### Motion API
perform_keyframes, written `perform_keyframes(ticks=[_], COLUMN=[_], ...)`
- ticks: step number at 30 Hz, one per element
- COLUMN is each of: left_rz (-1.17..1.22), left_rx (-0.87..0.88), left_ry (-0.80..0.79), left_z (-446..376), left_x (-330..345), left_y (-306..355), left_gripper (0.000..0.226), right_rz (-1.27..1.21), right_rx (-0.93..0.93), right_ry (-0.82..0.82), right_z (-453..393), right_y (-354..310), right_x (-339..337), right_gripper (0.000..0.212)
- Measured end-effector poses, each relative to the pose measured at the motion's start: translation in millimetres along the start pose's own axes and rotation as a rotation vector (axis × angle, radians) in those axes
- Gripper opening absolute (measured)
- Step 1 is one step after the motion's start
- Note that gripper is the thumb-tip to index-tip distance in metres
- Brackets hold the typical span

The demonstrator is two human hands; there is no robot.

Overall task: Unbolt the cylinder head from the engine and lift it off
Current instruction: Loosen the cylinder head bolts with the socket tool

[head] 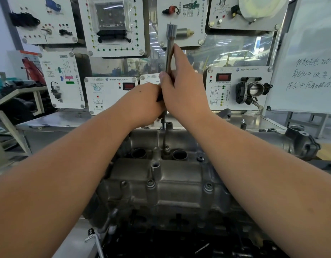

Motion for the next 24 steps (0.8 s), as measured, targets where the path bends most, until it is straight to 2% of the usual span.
perform_keyframes(ticks=[2, 6, 8, 12, 13, 14, 18, 20, 24], left_rz=[-0.033, 0.011, 0.032, -0.002, -0.009, -0.005, 0.048, 0.054, -0.018], left_rx=[-0.013, -0.038, -0.021, -0.003, -0.003, -0.005, 0.008, 0.031, 0.003], left_ry=[0.012, 0.011, -0.003, -0.002, 0.008, 0.014, 0.001, 0.000, 0.029], left_z=[-1.9, -0.3, 1.2, 0.2, -0.2, -0.1, 2.1, 2.4, -1.7], left_x=[-2.2, -2.5, 0.6, 1.1, 0.0, -0.9, 0.6, 2.0, 1.8], left_y=[-1.4, -1.9, -0.5, -0.5, -0.9, -1.5, -1.5, 1.1, -1.0], left_gripper=[0.035, 0.031, 0.033, 0.034, 0.034, 0.033, 0.026, 0.030, 0.031], right_rz=[-0.001, 0.074, 0.054, 0.027, 0.024, 0.022, 0.049, 0.045, -0.011], right_rx=[-0.012, -0.020, 0.007, 0.005, -0.001, -0.008, -0.003, 0.017, 0.001], right_ry=[-0.012, 0.023, 0.029, -0.005, 0.000, 0.017, 0.069, 0.049, 0.016], right_z=[1.3, -1.6, -3.0, -0.3, 0.6, 0.9, -3.6, -4.7, -2.1], right_y=[-2.8, -0.2, 3.8, -0.4, -1.3, -1.6, 2.6, 4.5, -0.2], right_x=[-0.1, -2.8, -2.5, 1.1, 0.6, -1.1, -7.2, -4.8, -1.6], right_gripper=[0.056, 0.017, 0.011, 0.054, 0.059, 0.058, 0.030, 0.033, 0.053])
Point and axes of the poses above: each hand's wrist, its own z-axis away from the middle knuckle, its own x-axis out of the palm, y = z × x, the point moved 7 cm from there along -z, towards the middle knuckle, and after that the axes turned 7 degrees about -x, right-handed, at the moved point
